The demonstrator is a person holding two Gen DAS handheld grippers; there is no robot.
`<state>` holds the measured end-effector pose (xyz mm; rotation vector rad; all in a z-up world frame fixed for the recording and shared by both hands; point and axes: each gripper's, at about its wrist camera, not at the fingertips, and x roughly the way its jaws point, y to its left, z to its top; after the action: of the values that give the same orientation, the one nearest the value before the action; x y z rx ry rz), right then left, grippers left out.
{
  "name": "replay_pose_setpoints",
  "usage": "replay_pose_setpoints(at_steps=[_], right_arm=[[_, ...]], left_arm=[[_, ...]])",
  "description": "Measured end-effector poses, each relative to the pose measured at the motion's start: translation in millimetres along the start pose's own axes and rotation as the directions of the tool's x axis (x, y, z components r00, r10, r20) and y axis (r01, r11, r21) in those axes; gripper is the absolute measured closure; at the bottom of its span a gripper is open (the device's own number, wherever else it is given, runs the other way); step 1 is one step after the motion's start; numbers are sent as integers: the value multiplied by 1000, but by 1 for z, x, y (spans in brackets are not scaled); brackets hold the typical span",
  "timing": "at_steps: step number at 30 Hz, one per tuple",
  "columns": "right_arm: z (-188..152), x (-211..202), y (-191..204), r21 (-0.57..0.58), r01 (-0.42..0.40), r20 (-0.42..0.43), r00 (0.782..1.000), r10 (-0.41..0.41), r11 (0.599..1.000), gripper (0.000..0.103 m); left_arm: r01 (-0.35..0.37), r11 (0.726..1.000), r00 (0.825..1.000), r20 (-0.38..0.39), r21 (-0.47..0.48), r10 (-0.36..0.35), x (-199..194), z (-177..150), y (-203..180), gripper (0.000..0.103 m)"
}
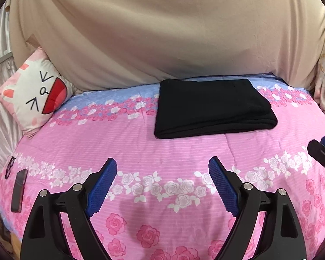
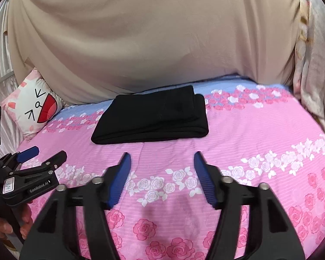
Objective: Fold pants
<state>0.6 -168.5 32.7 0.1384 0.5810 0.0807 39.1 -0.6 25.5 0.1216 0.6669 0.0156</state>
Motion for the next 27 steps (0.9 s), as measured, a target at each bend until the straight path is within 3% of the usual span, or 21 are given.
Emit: replay_pose_setpoints(at_steps=[5, 7, 8, 13, 27], right_arm=[[-1, -1, 10, -25, 18, 5, 1000, -18, 1000, 41], [-3, -1, 11, -26, 29, 9, 1000, -29, 999, 24], [-4, 0, 12, -28, 37, 12, 999, -36, 999, 20], [-8, 0, 16, -36, 68, 17, 998, -67, 997, 10], [-18, 9, 13, -21, 82, -26, 996, -83, 996, 8]], left_arm=[[24, 1000, 1000, -12, -1, -24, 3, -3, -2, 19], [27, 1000, 1000, -15, -2, -27, 4, -4, -2, 19], [29, 1000, 999, -18, -2, -29, 4, -4, -2, 19], [37, 999, 999, -34, -6, -37, 7, -7, -2, 18], [51, 999, 996, -67, -6, -51, 13, -17, -2, 18]])
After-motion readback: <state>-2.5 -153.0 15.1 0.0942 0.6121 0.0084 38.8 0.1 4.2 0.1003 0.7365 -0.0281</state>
